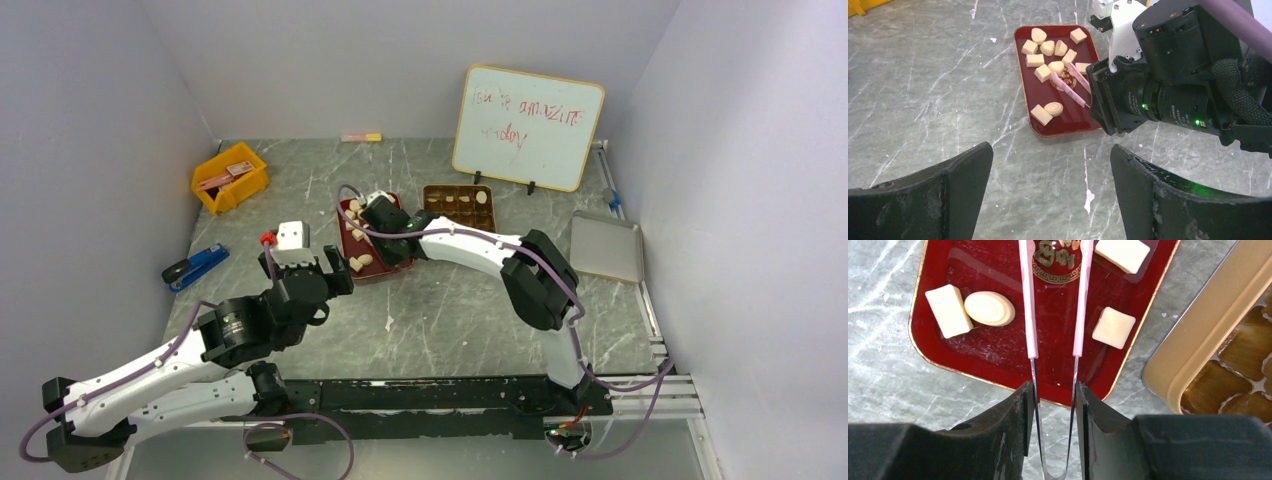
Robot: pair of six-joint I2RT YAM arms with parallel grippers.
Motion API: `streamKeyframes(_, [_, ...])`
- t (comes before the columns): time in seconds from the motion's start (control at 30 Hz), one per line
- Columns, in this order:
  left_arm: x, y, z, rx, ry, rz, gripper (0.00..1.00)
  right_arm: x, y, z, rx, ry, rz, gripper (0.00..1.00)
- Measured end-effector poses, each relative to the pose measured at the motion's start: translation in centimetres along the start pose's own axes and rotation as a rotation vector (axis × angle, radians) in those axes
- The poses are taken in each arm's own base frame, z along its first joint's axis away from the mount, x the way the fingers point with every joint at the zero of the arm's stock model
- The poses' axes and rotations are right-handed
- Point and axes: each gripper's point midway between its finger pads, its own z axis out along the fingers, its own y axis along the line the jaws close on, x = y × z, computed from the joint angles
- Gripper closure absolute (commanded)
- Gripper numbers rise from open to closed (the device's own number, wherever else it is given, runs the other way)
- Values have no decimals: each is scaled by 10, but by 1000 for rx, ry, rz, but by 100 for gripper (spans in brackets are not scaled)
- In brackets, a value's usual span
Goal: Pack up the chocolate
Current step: Pick up the fake chocolate from the plate.
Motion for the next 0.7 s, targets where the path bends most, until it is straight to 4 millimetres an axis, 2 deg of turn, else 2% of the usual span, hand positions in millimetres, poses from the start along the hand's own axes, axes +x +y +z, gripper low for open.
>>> streamKeyframes(0.27, [-1,0,0,1,-5,3,8,-2,-10,3,15,2,16,63])
streamKeyframes(0.7, [-4,-1,1,0,-16,10,8,-3,-6,17,7,15,15,63])
